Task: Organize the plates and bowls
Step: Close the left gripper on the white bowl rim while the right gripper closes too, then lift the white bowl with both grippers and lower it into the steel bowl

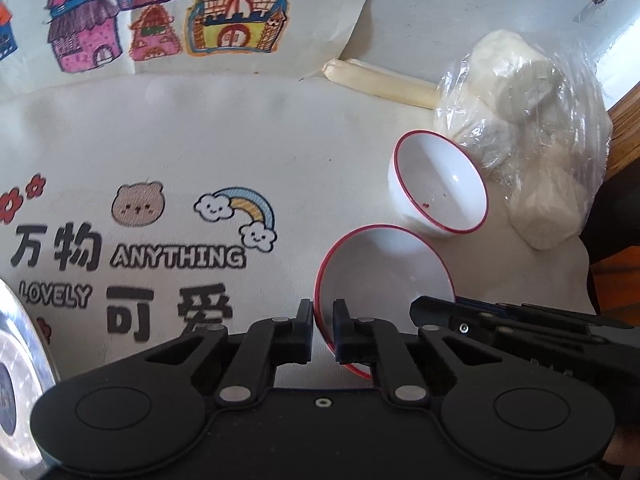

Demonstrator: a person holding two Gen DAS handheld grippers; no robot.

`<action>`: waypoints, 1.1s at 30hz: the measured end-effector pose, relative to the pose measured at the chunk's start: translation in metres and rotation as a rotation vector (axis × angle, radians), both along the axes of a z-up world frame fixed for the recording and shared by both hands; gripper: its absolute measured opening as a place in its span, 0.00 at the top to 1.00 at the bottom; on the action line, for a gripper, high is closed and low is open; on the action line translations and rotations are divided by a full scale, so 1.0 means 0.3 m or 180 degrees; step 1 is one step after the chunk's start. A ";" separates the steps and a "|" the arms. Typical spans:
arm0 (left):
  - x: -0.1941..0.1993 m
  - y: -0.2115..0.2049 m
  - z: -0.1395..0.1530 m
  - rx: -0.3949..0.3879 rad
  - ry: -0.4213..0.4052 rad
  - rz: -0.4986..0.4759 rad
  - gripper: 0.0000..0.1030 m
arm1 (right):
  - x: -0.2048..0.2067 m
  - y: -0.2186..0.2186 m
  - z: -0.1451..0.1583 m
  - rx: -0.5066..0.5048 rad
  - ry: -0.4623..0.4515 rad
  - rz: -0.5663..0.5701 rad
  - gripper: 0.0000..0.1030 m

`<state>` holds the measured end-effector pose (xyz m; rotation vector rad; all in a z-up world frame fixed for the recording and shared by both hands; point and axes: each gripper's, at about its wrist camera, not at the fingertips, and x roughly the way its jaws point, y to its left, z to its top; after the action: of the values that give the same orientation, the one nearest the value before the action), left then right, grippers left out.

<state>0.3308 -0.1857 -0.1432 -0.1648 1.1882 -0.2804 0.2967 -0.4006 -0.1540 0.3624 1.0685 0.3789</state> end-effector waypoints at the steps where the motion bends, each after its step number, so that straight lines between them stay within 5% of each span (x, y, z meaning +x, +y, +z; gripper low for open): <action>1: -0.007 0.001 0.003 -0.0005 -0.0005 -0.0001 0.91 | -0.002 -0.004 -0.001 0.0052 0.0040 -0.0034 0.84; 15: -0.135 0.084 0.158 -0.0117 -0.0246 0.0115 0.91 | -0.092 0.028 0.139 0.0181 -0.0249 0.0141 0.84; 33: -0.242 0.204 0.210 -0.0270 -0.0314 0.0240 0.91 | -0.200 0.114 0.202 0.0205 -0.0192 0.0379 0.84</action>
<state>0.2583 -0.1246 -0.0803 -0.2665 1.0706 -0.2699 0.2366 -0.3664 -0.0933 0.3433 1.0232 0.5284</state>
